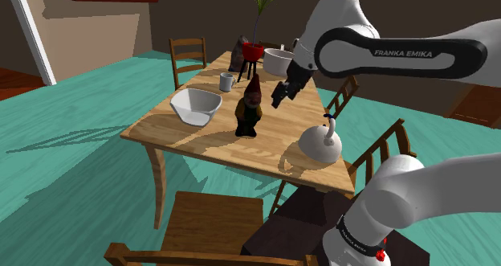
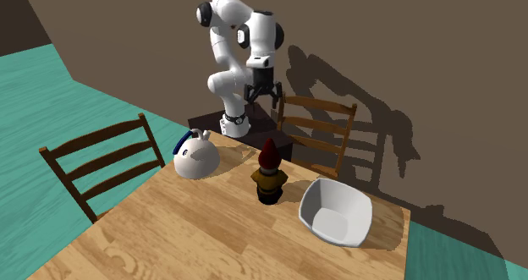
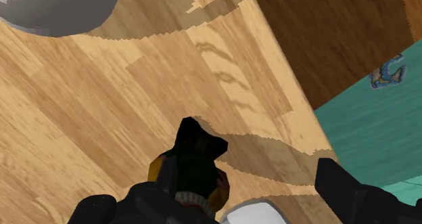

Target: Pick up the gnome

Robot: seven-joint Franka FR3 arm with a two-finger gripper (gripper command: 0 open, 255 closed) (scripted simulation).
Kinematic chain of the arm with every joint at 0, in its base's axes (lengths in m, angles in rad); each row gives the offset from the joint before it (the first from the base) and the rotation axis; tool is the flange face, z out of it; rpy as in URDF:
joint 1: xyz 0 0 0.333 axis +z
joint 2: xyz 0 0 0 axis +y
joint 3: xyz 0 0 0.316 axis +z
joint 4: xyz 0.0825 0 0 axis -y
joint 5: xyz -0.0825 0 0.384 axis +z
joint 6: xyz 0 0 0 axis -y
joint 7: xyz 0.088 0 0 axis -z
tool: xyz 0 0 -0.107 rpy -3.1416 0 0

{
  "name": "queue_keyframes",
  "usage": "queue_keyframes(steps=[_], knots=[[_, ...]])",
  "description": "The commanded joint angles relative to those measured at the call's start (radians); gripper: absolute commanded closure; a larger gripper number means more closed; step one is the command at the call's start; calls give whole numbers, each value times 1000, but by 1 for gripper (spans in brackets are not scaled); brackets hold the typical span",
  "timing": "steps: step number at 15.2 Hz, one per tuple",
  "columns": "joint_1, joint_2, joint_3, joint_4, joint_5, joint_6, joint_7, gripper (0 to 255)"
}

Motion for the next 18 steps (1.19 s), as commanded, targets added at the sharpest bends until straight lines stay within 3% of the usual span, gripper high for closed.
queue_keyframes(steps=[1, 6, 9, 12, 15, 18], knots=[[-22, 31, 12, -26, -21, 139, 39, 0], [-109, 141, 54, -45, -101, 454, 154, 0], [-194, 220, 102, -32, -174, 631, 250, 0], [-323, 300, 184, 2, -279, 793, 381, 0], [-531, 369, 331, 59, -434, 936, 566, 0], [-584, 379, 375, 49, -469, 969, 607, 0]])
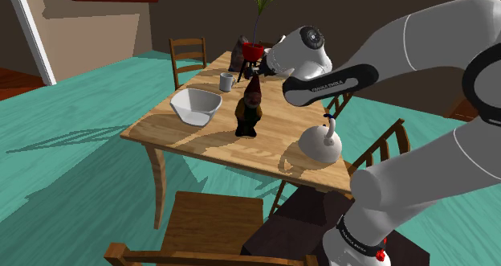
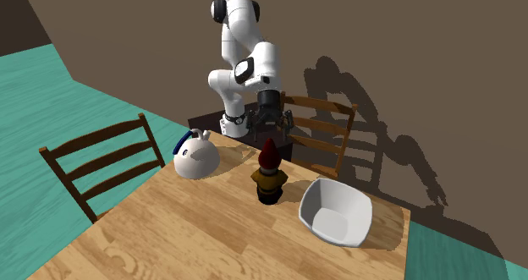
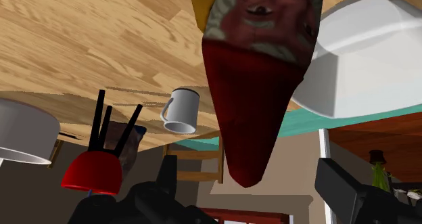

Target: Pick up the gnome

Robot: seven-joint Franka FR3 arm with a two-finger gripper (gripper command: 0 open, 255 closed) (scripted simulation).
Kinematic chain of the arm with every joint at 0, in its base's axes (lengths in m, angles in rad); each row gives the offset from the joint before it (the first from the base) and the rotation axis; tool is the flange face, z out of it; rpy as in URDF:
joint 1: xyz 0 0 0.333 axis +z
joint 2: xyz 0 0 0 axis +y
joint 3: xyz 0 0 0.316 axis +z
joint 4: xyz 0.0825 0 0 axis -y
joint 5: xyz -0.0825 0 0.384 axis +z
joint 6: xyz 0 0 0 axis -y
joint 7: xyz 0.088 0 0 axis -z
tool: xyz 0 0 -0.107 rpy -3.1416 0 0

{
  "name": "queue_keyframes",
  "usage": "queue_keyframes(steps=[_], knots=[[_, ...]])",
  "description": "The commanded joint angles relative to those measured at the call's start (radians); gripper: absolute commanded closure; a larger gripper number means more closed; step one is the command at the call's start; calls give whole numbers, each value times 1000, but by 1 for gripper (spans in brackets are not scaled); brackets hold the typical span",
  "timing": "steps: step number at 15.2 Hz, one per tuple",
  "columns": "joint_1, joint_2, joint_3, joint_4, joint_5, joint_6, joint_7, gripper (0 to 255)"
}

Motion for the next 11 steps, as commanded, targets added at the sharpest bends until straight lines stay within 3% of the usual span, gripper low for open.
queue_keyframes(steps=[1, 4, 5, 7, 8, 11], knots=[[-50, 10, 39, -8, -37, 33, 41, 0], [-130, 21, 107, -23, -92, 75, 102, 0], [-180, 25, 149, -29, -124, 97, 137, 0], [-181, 25, 151, -29, -122, 98, 136, 0], [-182, 25, 151, -30, -122, 99, 136, 255], [-182, 25, 151, -30, -123, 99, 136, 255]])
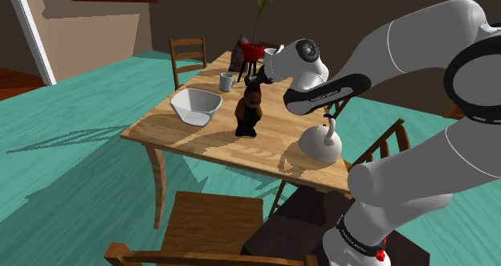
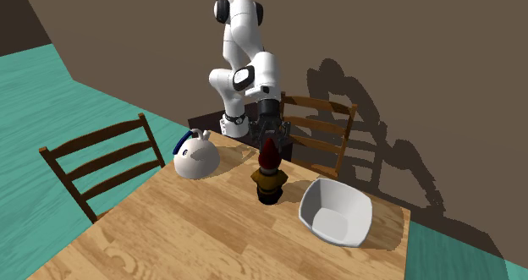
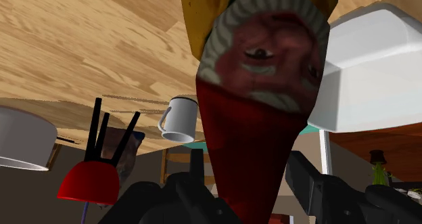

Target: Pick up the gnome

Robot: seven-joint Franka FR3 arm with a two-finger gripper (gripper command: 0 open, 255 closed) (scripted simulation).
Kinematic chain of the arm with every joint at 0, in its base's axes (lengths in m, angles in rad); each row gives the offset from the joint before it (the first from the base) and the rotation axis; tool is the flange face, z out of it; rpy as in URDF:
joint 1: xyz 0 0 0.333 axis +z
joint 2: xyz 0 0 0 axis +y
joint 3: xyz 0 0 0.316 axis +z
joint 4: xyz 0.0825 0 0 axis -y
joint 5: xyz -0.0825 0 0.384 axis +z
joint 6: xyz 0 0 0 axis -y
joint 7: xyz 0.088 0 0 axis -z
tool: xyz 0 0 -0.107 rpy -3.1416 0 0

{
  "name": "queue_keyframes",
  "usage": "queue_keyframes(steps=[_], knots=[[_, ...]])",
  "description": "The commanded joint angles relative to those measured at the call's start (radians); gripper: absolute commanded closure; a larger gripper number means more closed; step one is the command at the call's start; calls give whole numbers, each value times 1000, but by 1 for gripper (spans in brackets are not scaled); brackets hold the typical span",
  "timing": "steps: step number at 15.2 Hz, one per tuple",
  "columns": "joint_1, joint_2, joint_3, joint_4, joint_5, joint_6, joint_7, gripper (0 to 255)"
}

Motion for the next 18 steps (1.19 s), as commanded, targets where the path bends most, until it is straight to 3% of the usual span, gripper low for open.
queue_keyframes(steps=[1, 6, 12, 18], knots=[[-1, 1, 1, -1, -1, 0, 1, 255], [1, 0, 0, -1, 1, -1, 0, 255], [166, -20, -140, 29, 106, -86, -118, 255], [268, -43, -224, 71, 190, -167, -210, 255]])
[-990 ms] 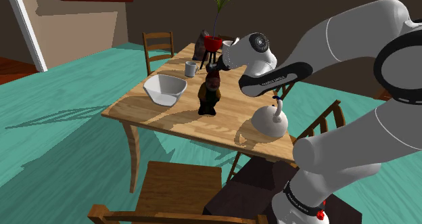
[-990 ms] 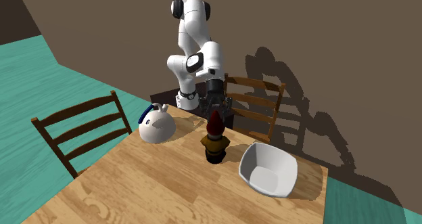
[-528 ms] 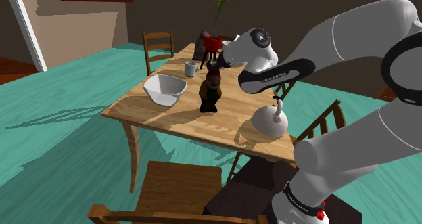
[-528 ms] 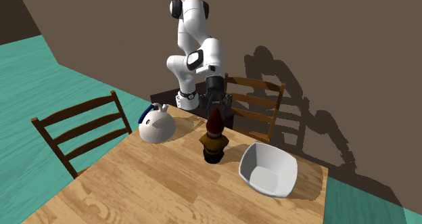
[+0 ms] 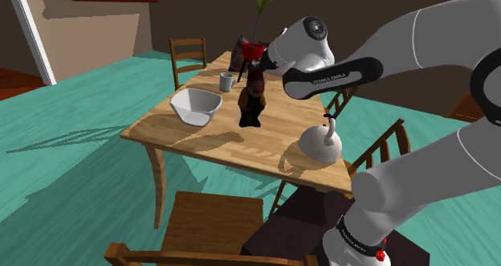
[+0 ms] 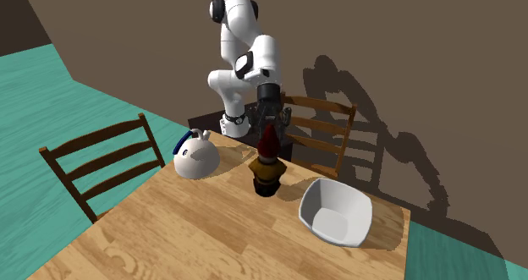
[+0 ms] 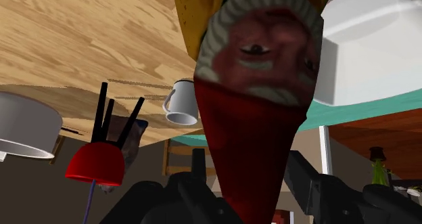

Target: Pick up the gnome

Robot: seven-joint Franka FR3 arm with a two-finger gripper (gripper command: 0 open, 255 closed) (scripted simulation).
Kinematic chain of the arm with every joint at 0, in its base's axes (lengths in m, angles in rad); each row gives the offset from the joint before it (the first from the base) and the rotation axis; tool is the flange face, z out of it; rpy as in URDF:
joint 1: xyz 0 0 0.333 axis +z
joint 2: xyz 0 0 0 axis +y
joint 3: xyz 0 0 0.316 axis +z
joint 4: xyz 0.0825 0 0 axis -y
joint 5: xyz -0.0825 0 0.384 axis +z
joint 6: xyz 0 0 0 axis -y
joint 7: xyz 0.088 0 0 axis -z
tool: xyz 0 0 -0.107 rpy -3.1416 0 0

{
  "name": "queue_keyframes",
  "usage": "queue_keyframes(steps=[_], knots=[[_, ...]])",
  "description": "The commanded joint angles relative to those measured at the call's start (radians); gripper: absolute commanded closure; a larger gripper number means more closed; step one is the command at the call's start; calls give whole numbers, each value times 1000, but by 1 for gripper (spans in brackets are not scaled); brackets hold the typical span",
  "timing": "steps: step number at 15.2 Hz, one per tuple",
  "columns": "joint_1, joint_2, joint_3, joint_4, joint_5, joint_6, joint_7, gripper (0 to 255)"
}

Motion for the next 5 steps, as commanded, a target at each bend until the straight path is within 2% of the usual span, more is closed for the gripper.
queue_keyframes(steps=[1, 3, 5], knots=[[27, -8, -21, 18, 24, -27, -26, 255], [51, -14, -40, 35, 46, -54, -51, 255], [52, -15, -41, 36, 48, -56, -53, 255]])
